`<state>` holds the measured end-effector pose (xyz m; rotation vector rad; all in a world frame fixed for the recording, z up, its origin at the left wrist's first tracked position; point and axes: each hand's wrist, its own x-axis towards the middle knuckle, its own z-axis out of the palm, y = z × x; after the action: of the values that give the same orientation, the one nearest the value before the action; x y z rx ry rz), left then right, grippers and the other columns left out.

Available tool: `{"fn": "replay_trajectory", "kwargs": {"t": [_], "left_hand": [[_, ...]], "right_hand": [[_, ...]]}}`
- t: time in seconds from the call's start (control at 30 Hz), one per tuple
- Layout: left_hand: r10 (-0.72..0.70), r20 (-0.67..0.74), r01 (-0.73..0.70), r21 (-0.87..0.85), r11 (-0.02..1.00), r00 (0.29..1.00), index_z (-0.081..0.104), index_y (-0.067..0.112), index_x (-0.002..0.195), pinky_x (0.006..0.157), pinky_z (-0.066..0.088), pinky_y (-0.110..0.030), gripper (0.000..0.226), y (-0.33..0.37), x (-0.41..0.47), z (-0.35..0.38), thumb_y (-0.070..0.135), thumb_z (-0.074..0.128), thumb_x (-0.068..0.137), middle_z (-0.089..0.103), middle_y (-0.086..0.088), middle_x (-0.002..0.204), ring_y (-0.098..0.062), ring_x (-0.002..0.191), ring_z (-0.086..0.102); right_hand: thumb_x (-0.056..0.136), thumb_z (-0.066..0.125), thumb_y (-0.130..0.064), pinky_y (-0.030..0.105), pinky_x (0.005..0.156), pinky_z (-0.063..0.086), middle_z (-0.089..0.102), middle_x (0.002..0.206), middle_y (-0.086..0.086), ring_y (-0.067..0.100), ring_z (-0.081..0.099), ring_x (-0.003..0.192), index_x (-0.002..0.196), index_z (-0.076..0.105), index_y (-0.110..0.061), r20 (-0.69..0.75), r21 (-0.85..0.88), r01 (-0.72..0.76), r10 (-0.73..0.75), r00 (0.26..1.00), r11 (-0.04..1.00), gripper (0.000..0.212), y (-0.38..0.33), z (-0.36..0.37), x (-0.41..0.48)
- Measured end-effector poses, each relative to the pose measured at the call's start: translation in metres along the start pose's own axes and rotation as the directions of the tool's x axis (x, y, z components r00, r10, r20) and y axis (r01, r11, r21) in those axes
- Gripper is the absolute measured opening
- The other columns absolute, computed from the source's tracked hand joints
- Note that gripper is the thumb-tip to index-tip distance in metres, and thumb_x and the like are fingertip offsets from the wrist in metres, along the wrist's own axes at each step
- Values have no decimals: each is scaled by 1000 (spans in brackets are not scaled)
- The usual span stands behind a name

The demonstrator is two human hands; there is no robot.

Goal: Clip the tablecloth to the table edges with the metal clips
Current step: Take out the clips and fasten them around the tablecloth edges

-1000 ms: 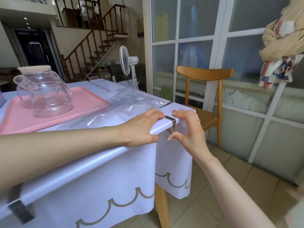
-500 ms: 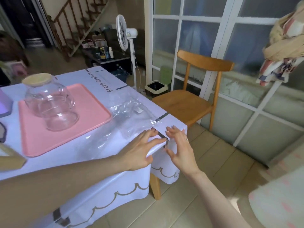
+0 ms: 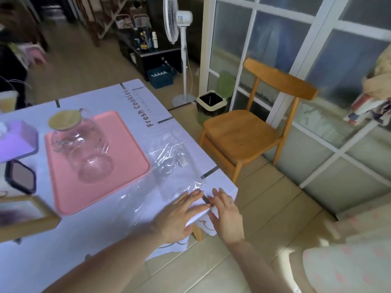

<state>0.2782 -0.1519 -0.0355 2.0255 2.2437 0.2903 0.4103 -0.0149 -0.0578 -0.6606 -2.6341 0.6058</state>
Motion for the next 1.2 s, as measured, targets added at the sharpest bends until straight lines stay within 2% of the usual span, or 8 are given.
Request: {"fn": "replay_trajectory", "kwargs": {"t": [0.27, 0.37, 0.47, 0.6, 0.8, 0.93, 1.03, 1.2], "left_hand": [[-78, 28, 80, -99, 992, 997, 35, 12, 142, 115, 17, -27, 70, 0, 0, 0, 30, 48, 75, 30, -3, 151, -15, 139, 24], [-117, 44, 121, -100, 988, 992, 36, 13, 142, 112, 22, -26, 72, 1, -1, 0, 32, 49, 74, 30, -3, 150, -17, 138, 27], [-130, 46, 134, -87, 987, 990, 39, 11, 140, 111, 23, -29, 72, 4, -1, -1, 34, 50, 73, 34, -6, 148, -19, 137, 29], [-106, 31, 108, -73, 991, 994, 42, 9, 138, 109, 26, -33, 74, 4, 1, 5, 33, 52, 69, 35, -8, 149, -21, 137, 32], [-125, 75, 125, 10, 992, 989, 49, 10, 133, 106, 26, -35, 80, 10, 2, 0, 35, 64, 59, 43, -8, 144, -20, 133, 42], [-247, 103, 245, 30, 969, 964, 61, 9, 122, 103, 27, -36, 83, 29, 9, -2, 39, 72, 46, 54, -9, 135, -22, 128, 46], [-433, 81, 437, -51, 898, 898, 57, 5, 122, 101, 27, -38, 93, 54, 19, 4, 43, 82, 40, 59, -9, 127, -23, 123, 42], [-672, 46, 673, -92, 734, 739, 53, -2, 127, 108, 19, -41, 97, 81, 35, 10, 40, 86, 47, 52, -14, 135, -30, 127, 47]], "right_hand": [[77, 55, 8, 14, 90, 41, 42, 140, -22, -2, 33, 133, 123, 56, -33, 122, 132, -103, 87, 989, 986, 61, 3, -22, 1], [78, 56, 5, 24, 89, 47, 46, 130, -29, 3, 51, 113, 122, 54, -31, 87, 212, -275, 262, 961, 938, 56, 4, -35, 4], [75, 72, -11, 33, 101, 38, 42, 139, -12, 21, 46, 123, 131, 47, -20, 41, 151, -345, 343, 938, 926, 62, 8, -39, 5], [66, 80, -47, 37, 114, 22, 14, 156, 3, 24, 21, 140, 146, 22, -18, 181, 55, -429, 414, 892, 902, 103, 10, -34, 12], [67, 72, -59, 41, 118, 1, 6, 158, 9, 23, 2, 146, 149, 12, -8, 239, -99, -277, 293, 926, 956, 114, 10, -28, 22], [61, 76, -58, 46, 113, 23, 24, 153, 14, 30, 19, 141, 144, 33, -11, 293, -136, -125, 160, 942, 983, 105, 15, -32, 29], [54, 82, -55, 43, 86, 51, 42, 141, 16, 31, 36, 117, 134, 45, -16, 323, -110, -83, 114, 940, 991, 96, 24, -38, 33], [80, 70, -38, 36, 99, 39, 34, 147, 5, 29, 39, 125, 139, 42, -27, 404, 4, 2, -3, 915, 1000, 66, 47, -56, 54]]}}
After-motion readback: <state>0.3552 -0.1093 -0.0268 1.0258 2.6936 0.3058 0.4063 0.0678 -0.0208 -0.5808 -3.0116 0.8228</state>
